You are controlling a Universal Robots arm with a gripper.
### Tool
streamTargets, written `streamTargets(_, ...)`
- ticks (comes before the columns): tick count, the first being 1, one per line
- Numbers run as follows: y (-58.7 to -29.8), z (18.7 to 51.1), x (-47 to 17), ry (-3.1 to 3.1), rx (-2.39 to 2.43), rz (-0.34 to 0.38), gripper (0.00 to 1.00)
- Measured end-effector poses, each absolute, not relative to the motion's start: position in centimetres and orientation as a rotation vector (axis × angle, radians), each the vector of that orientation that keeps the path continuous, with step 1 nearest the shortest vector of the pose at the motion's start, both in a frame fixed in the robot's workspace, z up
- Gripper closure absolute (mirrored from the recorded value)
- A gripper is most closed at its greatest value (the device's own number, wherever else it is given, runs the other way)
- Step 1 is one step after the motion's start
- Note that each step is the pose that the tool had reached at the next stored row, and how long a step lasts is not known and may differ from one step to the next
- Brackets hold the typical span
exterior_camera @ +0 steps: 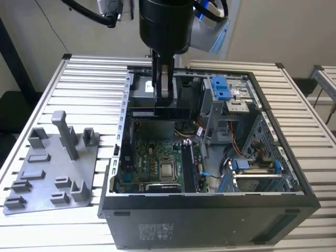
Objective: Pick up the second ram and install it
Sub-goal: 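Pick up the second ram and move it above second insertion slot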
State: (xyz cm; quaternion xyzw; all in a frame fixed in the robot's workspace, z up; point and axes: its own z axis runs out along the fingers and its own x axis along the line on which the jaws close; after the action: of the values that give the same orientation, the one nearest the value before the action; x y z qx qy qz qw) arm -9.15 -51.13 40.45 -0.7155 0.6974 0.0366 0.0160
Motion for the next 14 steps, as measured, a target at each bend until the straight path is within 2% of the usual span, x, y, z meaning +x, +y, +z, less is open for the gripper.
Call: streamTargets(14,-51.1,40.5,-3.3,2.168,-2.226,0.114,0.86)
